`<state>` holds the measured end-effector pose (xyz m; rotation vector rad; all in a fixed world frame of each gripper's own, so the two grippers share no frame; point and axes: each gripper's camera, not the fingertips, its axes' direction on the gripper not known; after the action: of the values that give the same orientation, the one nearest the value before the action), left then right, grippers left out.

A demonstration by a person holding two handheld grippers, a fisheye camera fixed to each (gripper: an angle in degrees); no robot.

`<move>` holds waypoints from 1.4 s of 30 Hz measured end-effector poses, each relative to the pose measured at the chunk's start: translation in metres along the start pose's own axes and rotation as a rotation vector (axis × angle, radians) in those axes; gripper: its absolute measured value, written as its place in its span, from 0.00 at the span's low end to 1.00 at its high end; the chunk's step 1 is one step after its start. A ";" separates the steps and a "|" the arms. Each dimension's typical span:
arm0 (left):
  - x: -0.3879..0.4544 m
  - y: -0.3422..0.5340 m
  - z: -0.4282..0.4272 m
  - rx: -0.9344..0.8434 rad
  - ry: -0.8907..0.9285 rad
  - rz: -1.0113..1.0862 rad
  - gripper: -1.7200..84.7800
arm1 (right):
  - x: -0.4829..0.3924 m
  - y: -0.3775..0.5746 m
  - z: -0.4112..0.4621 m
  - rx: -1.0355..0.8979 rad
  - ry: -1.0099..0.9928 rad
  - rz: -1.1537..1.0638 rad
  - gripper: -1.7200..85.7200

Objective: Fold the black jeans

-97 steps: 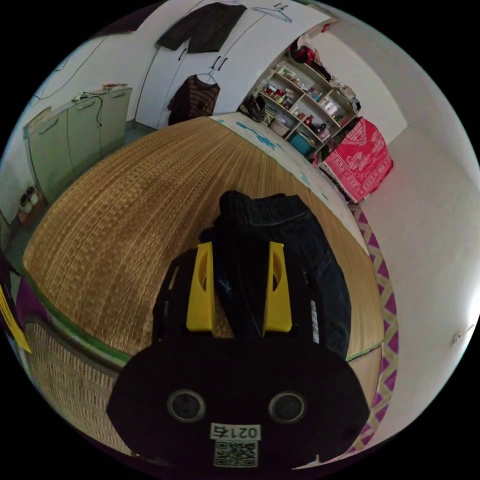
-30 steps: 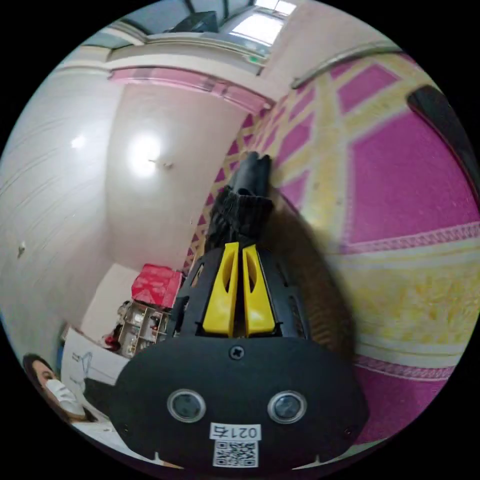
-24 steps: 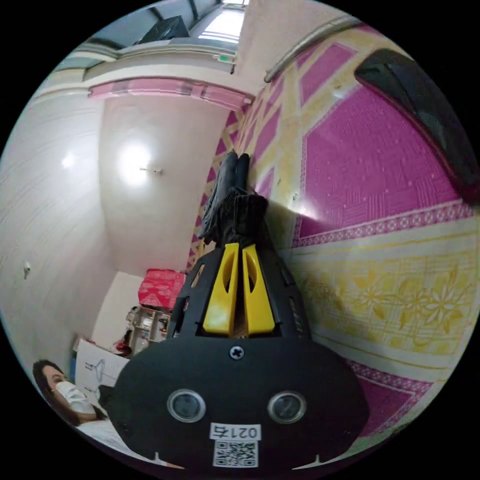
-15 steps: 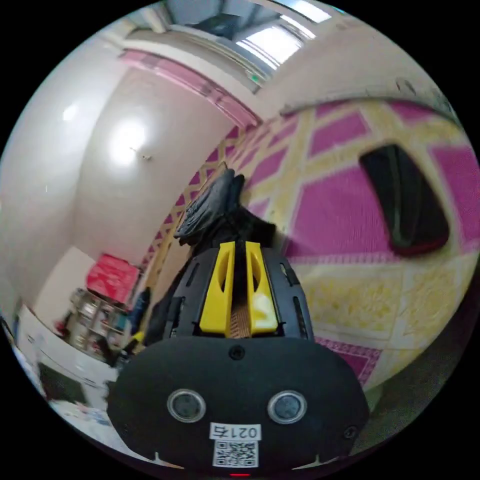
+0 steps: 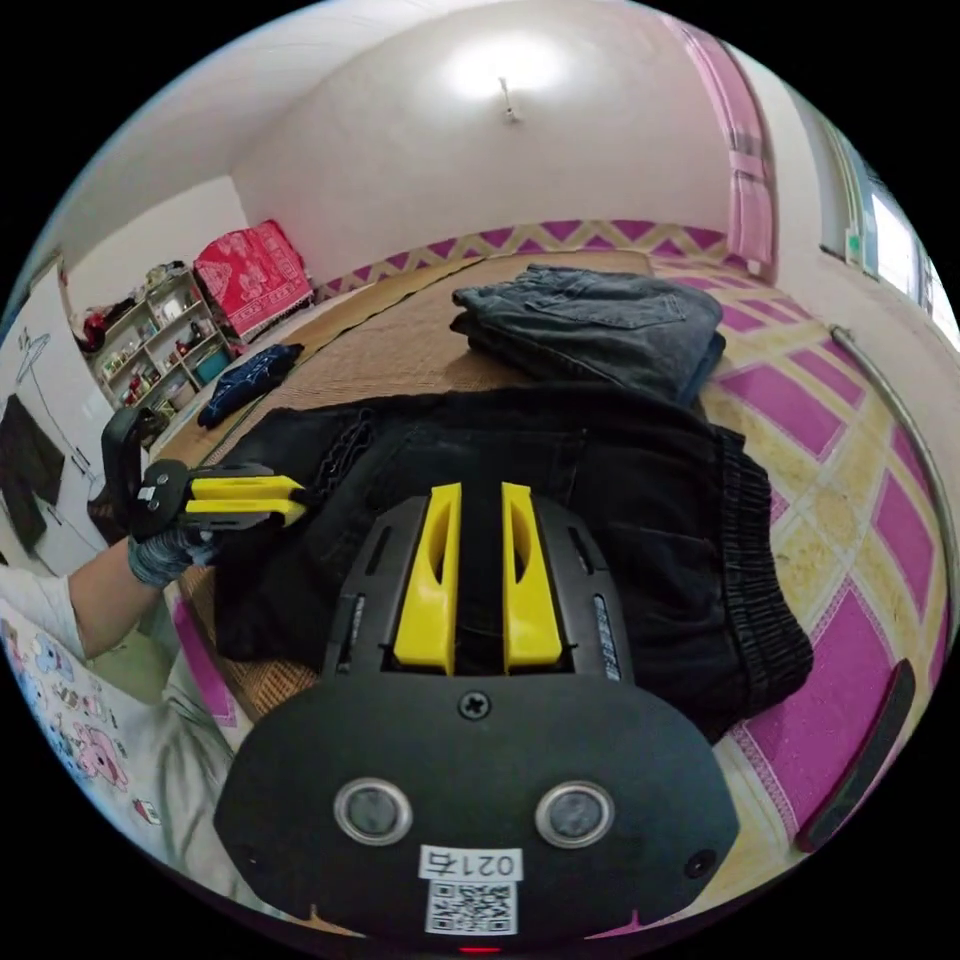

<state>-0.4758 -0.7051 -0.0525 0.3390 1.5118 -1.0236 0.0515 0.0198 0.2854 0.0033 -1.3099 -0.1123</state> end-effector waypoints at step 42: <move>-0.409 0.161 -0.201 0.026 -0.230 -0.341 0.11 | -0.069 -0.076 0.037 -0.310 0.288 -0.630 0.12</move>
<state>-0.3932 -0.3244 0.2339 -0.0236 1.3741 -1.3032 -0.0079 -0.0474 0.2240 0.1634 -0.9542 -0.8215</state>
